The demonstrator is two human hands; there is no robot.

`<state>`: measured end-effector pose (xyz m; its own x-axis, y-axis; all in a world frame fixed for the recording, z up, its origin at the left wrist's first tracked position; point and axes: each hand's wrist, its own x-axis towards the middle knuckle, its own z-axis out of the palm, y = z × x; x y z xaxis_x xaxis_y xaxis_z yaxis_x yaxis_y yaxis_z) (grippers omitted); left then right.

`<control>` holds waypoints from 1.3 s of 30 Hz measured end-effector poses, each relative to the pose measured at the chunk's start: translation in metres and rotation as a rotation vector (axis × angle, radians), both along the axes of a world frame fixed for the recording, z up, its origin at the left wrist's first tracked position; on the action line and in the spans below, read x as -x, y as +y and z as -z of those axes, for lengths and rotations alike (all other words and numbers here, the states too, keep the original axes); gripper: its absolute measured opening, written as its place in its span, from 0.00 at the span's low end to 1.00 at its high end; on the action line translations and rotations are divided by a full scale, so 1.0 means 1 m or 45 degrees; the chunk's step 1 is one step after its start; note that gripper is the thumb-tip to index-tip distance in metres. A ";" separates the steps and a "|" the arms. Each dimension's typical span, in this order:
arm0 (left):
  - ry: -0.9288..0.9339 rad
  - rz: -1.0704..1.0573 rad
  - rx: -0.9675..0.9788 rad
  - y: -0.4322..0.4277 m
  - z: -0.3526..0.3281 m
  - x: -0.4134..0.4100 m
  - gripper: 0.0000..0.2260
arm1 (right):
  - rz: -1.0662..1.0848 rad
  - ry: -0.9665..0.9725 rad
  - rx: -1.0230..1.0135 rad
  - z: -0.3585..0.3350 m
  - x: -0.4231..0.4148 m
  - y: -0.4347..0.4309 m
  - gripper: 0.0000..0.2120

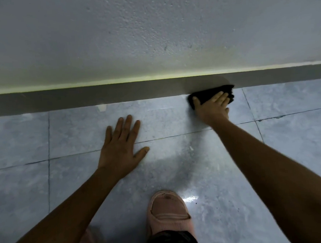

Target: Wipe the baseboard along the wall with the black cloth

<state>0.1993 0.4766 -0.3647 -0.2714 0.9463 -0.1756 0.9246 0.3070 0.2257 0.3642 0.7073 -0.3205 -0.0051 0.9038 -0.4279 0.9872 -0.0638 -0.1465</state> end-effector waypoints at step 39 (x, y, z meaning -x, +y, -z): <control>0.086 -0.296 0.111 -0.052 -0.009 0.064 0.43 | -0.442 -0.087 -0.034 0.002 0.061 -0.076 0.40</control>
<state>0.1348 0.4245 -0.3558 -0.4935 0.8394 -0.2278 0.8391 0.5284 0.1291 0.3031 0.6313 -0.3226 -0.2858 0.8640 -0.4144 0.9570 0.2800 -0.0763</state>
